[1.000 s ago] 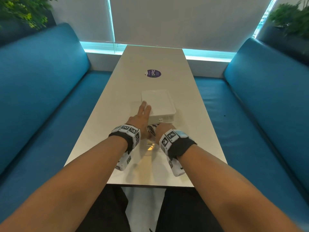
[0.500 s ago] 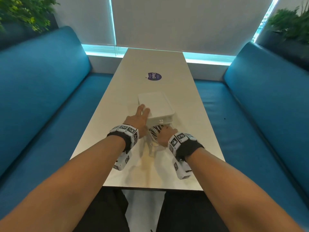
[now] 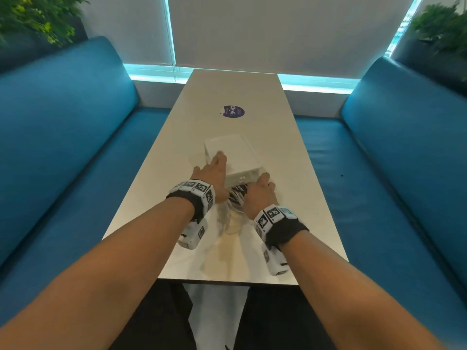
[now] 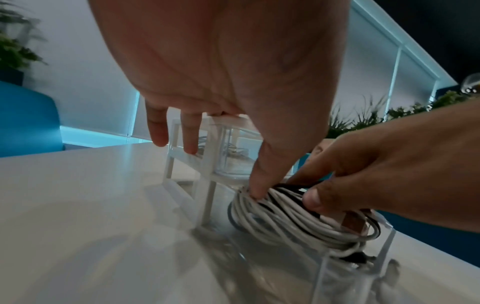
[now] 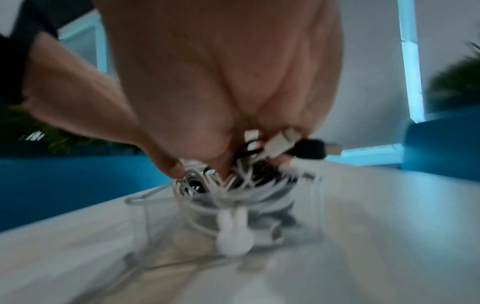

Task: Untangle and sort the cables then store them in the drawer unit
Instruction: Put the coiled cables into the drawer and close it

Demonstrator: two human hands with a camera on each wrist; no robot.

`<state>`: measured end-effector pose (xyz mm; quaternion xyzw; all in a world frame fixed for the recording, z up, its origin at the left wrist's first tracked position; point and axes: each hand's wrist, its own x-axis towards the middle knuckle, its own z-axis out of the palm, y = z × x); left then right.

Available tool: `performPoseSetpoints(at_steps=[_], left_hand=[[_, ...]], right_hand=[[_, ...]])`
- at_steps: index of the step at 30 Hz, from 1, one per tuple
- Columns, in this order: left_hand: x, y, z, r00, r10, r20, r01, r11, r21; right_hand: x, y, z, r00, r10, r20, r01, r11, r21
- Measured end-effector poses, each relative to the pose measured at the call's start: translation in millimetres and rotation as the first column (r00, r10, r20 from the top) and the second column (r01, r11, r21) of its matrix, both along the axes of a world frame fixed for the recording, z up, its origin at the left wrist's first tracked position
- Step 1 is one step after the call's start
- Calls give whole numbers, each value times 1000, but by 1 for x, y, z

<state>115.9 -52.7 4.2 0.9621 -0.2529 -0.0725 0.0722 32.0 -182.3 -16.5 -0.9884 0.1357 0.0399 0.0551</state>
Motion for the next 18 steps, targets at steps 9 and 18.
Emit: performPoseSetpoints(at_steps=[9, 18], left_hand=[[-5, -6, -10, 984, 34, 172, -24, 998, -64], [-1, -10, -4, 984, 38, 174, -28, 998, -60]], right_hand=[[4, -17, 6, 969, -140, 205, 109, 982, 154], [-2, -32, 12, 983, -60, 174, -9, 929, 371]])
